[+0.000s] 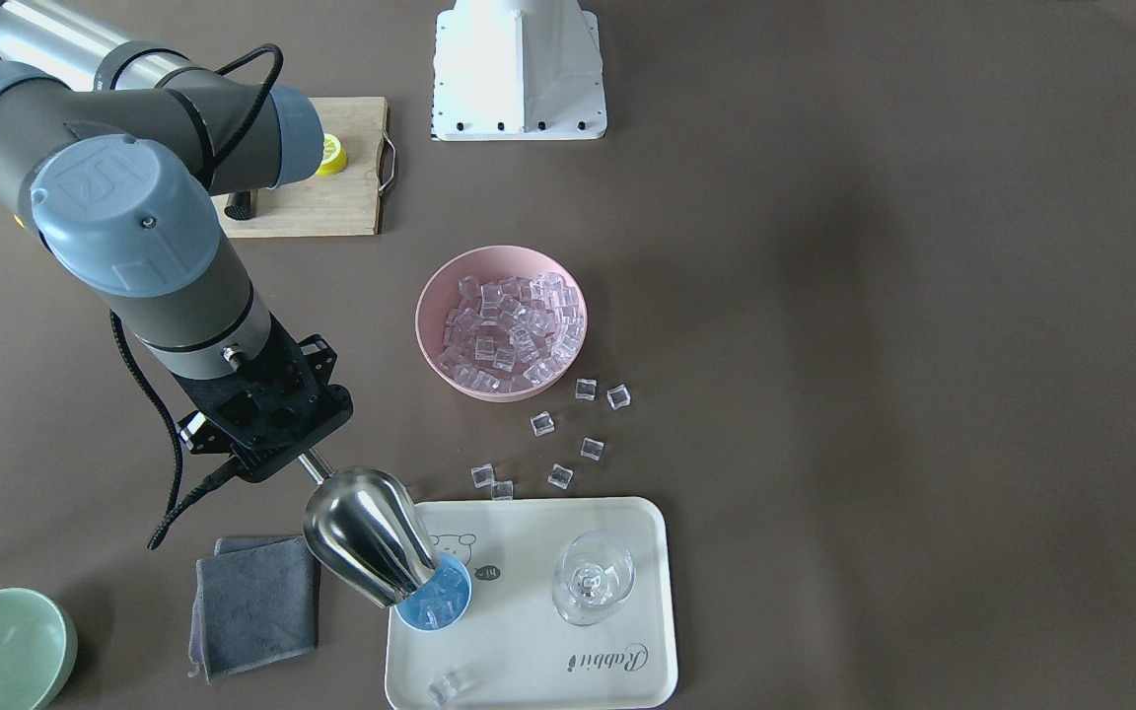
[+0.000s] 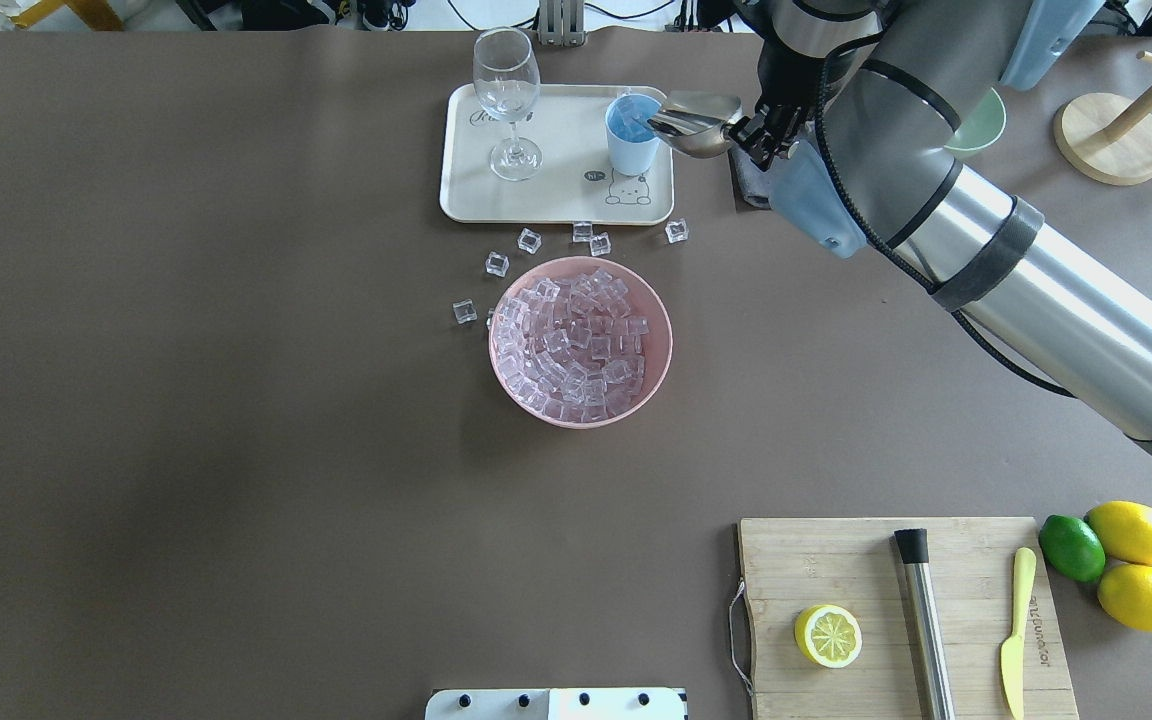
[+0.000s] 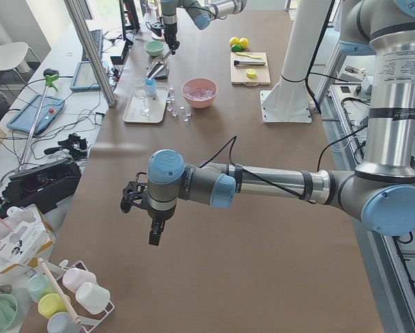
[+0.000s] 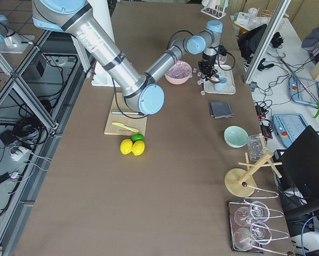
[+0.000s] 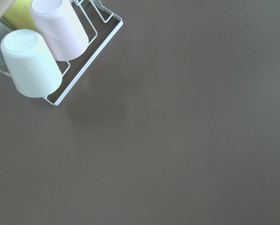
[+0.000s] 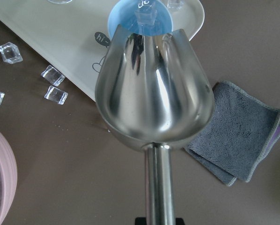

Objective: Put ice in cup with scoop

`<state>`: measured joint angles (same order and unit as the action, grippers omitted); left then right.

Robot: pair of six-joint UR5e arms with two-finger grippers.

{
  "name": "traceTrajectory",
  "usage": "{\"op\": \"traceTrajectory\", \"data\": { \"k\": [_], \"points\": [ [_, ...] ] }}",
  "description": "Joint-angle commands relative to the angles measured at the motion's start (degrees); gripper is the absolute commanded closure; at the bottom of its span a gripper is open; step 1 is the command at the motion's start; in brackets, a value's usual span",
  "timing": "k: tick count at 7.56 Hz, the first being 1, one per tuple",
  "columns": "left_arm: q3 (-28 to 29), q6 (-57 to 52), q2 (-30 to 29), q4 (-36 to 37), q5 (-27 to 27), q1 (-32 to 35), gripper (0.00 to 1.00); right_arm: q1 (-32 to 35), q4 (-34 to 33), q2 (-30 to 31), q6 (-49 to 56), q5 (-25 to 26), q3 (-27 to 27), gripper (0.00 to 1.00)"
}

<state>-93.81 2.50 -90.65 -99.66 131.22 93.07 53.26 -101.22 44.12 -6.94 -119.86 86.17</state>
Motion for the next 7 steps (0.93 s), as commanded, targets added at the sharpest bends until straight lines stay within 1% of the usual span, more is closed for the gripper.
{"op": "traceTrajectory", "data": {
  "k": [1,2,3,4,5,6,7],
  "points": [
    [1.2,-0.2,0.0,0.0,0.0,-0.5,0.01,5.9,-2.7,8.4,-0.1,-6.5,9.3,1.0],
    [2.6,-0.2,-0.9,0.0,-0.1,-1.0,0.01,8.8,-2.7,14.7,-1.3,-7.6,15.3,1.0],
    [4.3,-0.3,-2.2,-0.3,0.0,-1.1,0.01,10.6,-2.1,20.9,-5.8,-7.9,20.4,1.0],
    [6.8,-1.1,-4.9,-0.3,0.1,-2.1,0.01,11.5,-1.3,27.7,-13.4,-7.8,25.8,1.0],
    [7.4,-1.4,-6.1,0.4,-0.1,-5.3,0.01,12.4,3.7,35.5,-15.6,-7.8,29.8,1.0],
    [6.9,-1.4,-6.2,1.3,0.3,-5.5,0.01,13.1,9.0,42.2,-17.5,-7.8,31.0,1.0],
    [6.5,-1.4,-6.1,1.9,0.3,-5.4,0.01,13.3,18.2,49.7,-19.8,-7.4,30.6,1.0]
  ]
}}
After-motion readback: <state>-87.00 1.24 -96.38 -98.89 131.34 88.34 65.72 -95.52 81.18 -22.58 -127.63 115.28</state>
